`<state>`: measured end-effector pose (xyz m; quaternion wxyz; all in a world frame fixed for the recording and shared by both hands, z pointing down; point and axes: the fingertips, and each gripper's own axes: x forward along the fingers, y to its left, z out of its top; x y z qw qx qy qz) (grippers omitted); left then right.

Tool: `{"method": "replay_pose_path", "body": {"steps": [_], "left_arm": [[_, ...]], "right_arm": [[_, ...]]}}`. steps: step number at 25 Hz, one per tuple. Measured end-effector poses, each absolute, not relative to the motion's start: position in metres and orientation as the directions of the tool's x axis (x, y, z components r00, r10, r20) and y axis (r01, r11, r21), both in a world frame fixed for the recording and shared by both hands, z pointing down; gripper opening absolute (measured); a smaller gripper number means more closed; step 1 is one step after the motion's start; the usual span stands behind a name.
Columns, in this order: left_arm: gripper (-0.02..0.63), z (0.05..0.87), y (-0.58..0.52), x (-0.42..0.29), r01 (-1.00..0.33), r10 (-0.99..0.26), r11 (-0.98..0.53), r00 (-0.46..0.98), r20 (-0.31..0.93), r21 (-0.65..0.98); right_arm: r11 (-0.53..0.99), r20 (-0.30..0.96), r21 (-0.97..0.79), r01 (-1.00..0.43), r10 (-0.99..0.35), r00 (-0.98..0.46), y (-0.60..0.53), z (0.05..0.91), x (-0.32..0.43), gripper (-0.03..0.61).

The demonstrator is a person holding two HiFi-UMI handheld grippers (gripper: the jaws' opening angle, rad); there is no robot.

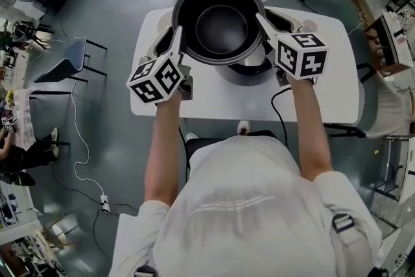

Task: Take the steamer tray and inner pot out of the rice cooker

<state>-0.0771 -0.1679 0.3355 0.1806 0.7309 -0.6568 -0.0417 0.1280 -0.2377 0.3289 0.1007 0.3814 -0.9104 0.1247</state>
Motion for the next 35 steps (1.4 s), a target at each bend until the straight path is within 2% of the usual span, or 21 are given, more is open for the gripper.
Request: {"method": "replay_pose_path", "body": {"steps": [19, 27, 35], "left_arm": [[0.089, 0.377, -0.066, -0.223, -0.886, -0.953, 0.246, -0.148, 0.263, 0.393], [0.078, 0.418, -0.039, -0.266, -0.810, -0.918, 0.354, -0.207, 0.337, 0.467], [0.071, 0.464, -0.028, -0.307, -0.769, -0.888, 0.401, -0.192, 0.418, 0.499]], "right_arm": [[0.848, 0.370, -0.226, -0.480, -0.381, -0.847, -0.199, 0.383, -0.048, 0.112], [0.859, 0.454, -0.280, -0.428, -0.274, -0.848, -0.188, 0.430, -0.102, 0.112], [0.842, 0.538, -0.317, -0.437, -0.220, -0.814, -0.179, 0.479, -0.145, 0.107]]}}
